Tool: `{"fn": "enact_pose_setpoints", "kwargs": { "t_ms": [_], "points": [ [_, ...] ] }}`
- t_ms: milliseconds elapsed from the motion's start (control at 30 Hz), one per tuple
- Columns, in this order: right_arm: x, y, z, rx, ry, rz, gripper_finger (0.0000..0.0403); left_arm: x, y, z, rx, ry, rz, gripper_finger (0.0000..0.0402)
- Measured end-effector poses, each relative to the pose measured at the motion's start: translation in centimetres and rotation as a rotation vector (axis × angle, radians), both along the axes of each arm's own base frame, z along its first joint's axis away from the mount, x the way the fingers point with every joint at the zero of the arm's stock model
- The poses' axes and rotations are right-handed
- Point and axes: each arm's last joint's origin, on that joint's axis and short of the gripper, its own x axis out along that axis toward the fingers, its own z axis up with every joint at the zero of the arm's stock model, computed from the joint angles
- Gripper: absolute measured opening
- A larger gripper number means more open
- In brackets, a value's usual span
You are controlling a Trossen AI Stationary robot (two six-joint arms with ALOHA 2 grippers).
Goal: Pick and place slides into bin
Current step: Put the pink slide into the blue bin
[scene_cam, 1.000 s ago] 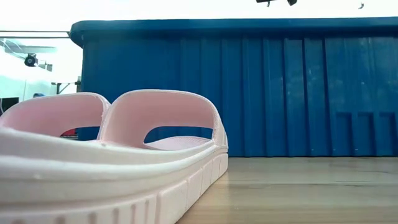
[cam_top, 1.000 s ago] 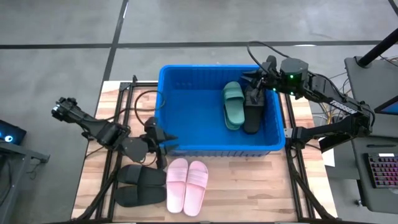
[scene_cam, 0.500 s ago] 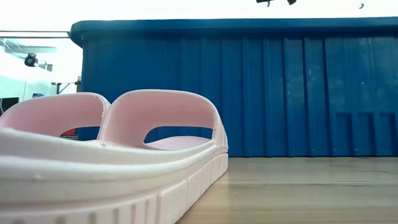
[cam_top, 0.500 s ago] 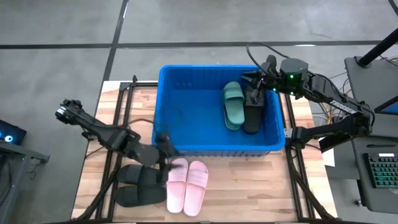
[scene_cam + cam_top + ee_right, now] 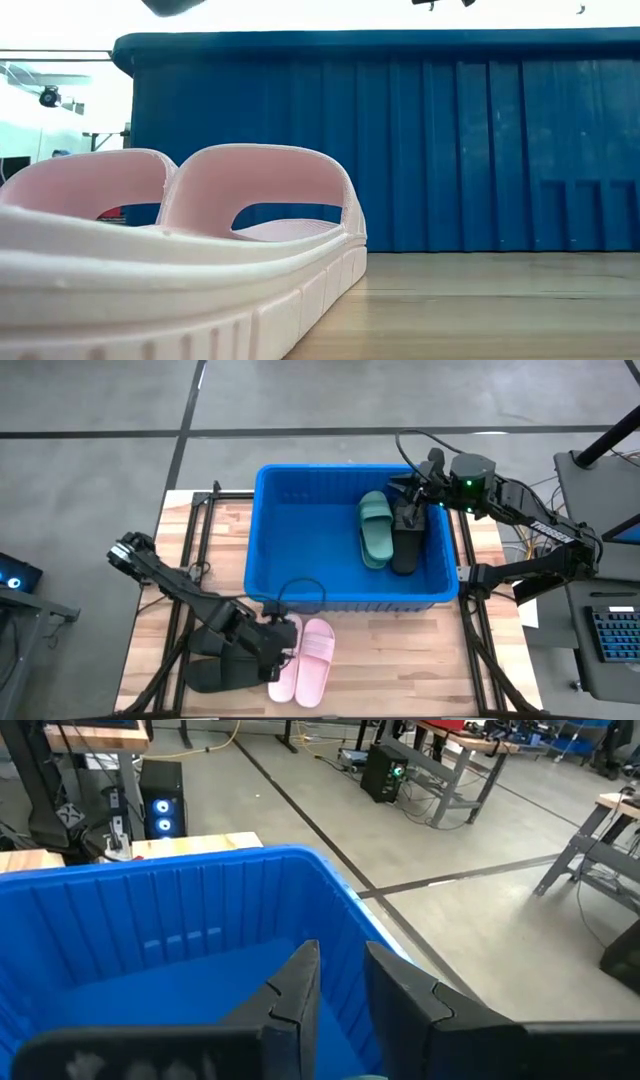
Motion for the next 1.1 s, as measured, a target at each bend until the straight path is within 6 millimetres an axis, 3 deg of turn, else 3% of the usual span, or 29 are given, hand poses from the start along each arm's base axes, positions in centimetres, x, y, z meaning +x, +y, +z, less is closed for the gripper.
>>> {"fn": "enact_pose_setpoints", "kwargs": {
  "t_ms": [233,633,833,1100],
  "points": [
    [0.0,0.0,0.0,-0.019,0.011,0.007,0.0065,0.0,-2.1,-3.3,0.038,0.148,-0.035,0.0157],
    [0.0,0.0,-0.1,-0.013,0.021,0.007,0.0063,0.6,-2.5,-7.7,0.155,0.324,0.084,0.0157],
    [-0.1,0.0,-0.3,-0.005,0.043,0.007,0.0066,-0.1,-2.2,-8.3,0.223,0.363,0.212,0.0157],
    [-0.1,0.0,-0.3,0.004,0.038,0.004,0.0061,0.2,-2.3,-8.4,0.233,0.325,0.222,0.0157]
  ]
}}
